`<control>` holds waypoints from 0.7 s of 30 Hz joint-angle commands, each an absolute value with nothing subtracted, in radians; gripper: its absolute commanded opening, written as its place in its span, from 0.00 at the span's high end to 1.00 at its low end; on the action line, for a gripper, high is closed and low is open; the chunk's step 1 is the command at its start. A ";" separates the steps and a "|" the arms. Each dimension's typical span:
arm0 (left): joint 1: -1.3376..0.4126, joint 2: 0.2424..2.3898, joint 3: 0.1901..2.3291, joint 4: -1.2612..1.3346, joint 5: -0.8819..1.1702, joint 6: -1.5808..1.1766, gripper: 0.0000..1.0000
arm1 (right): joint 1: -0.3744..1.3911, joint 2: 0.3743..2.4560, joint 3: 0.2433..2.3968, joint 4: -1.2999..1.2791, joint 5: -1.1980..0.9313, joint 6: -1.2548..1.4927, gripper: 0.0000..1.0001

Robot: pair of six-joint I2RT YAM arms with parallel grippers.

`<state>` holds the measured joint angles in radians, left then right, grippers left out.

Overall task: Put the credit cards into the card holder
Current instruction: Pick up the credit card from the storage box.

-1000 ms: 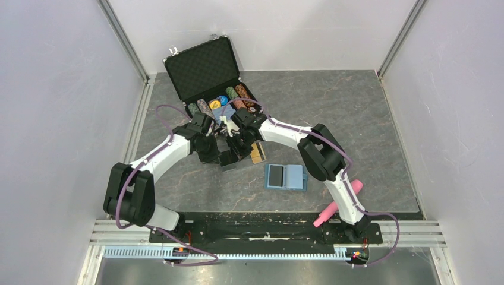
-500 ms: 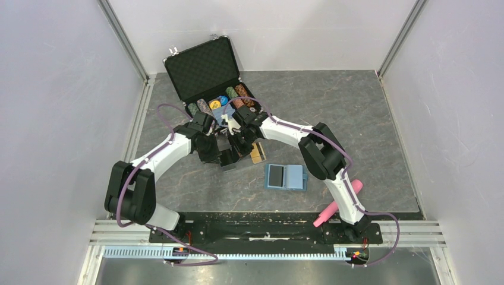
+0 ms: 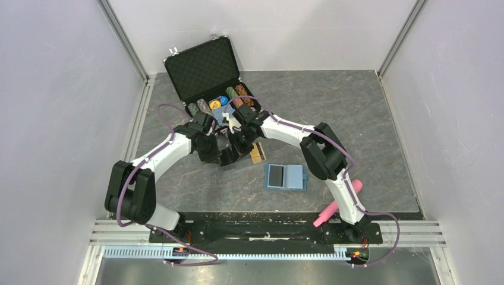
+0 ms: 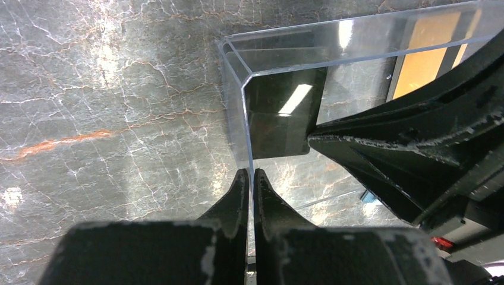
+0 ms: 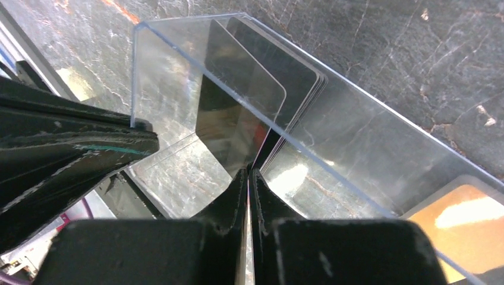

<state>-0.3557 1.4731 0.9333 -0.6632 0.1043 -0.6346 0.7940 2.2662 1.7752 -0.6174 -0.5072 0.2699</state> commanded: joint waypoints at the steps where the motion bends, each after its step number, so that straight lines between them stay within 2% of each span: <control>1: -0.406 1.551 0.882 -0.618 0.166 -0.644 0.98 | 0.818 2.188 1.776 -0.454 -0.620 0.330 0.97; 5: -0.407 1.552 0.881 -0.618 0.165 -0.644 0.98 | 0.816 2.177 1.756 -0.432 -0.615 0.350 0.94; 17: -0.409 1.560 0.881 -0.617 0.169 -0.641 0.98 | 0.817 2.229 1.720 -0.412 -0.607 0.352 0.72; 18: -0.410 1.559 0.879 -0.617 0.169 -0.641 0.98 | 0.816 2.232 1.718 -0.413 -0.604 0.350 0.73; 19: -0.408 1.559 0.879 -0.617 0.170 -0.642 0.98 | 0.816 2.235 1.720 -0.416 -0.603 0.347 0.78; 20: -0.409 1.559 0.879 -0.616 0.169 -0.642 0.98 | 0.816 2.238 1.723 -0.419 -0.604 0.345 0.86; 21: -0.410 1.558 0.879 -0.617 0.168 -0.642 0.98 | 0.816 2.240 1.725 -0.425 -0.605 0.342 1.00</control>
